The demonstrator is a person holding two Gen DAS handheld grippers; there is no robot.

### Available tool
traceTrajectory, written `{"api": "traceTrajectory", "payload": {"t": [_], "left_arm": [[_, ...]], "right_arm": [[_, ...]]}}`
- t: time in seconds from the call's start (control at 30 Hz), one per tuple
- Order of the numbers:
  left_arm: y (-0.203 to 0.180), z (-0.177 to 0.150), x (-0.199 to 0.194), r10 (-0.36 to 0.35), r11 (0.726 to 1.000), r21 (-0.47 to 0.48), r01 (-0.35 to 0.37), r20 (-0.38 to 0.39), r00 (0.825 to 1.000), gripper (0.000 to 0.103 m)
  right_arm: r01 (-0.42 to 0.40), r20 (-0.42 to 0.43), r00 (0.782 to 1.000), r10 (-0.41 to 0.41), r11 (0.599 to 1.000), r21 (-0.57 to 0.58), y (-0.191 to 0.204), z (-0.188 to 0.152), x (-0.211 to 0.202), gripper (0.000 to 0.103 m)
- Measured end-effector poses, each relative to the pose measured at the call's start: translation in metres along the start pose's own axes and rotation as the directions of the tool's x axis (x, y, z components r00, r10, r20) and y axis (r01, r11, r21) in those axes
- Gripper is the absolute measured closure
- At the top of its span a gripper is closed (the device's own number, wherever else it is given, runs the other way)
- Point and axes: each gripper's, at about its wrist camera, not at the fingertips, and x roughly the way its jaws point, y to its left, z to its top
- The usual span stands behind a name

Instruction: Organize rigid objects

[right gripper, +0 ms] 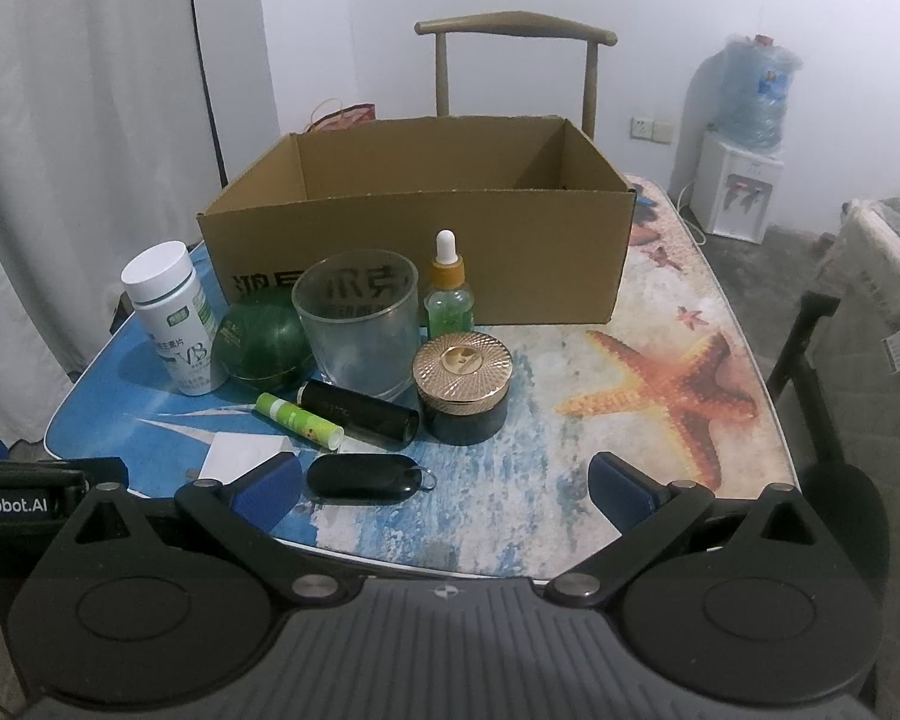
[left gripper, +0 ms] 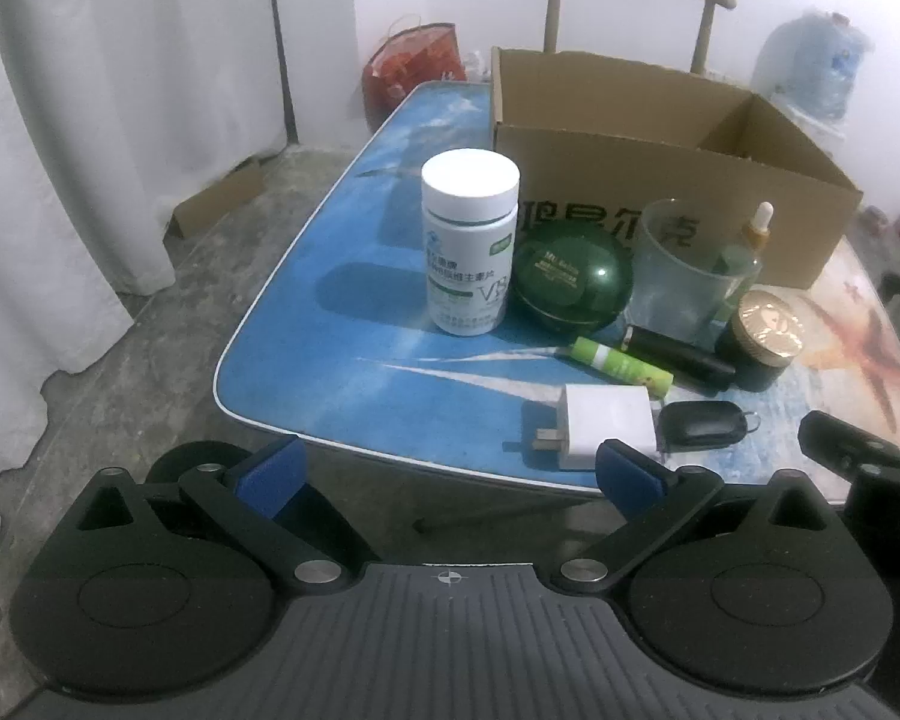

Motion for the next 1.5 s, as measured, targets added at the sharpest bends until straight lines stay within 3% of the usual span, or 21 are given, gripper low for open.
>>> {"api": "traceTrajectory", "payload": {"t": [1.07, 1.27, 1.4, 1.5], "left_arm": [[-0.005, 0.002, 0.007, -0.019, 0.999, 0.042, 0.02, -0.008, 1.0, 0.0], [-0.014, 0.005, 0.011, -0.106, 0.991, 0.085, 0.105, 0.007, 0.994, 0.0], [-0.02, 0.007, 0.015, -0.201, 0.976, 0.094, 0.199, 0.019, 0.979, 0.0], [-0.031, 0.006, 0.013, -0.249, 0.958, 0.152, 0.241, 0.036, 0.968, 0.0]], "right_arm": [[-0.006, -0.023, 1.0, 0.007, 1.0, 0.029, -0.005, 0.003, 0.012, 0.0], [-0.026, -0.033, 0.999, 0.029, 0.996, 0.082, -0.023, 0.003, 0.018, 0.0], [-0.061, -0.022, 0.998, 0.063, 0.993, 0.097, -0.039, 0.0, 0.022, 0.0], [-0.11, -0.009, 0.994, 0.112, 0.986, 0.123, -0.053, -0.002, 0.025, 0.0]]}}
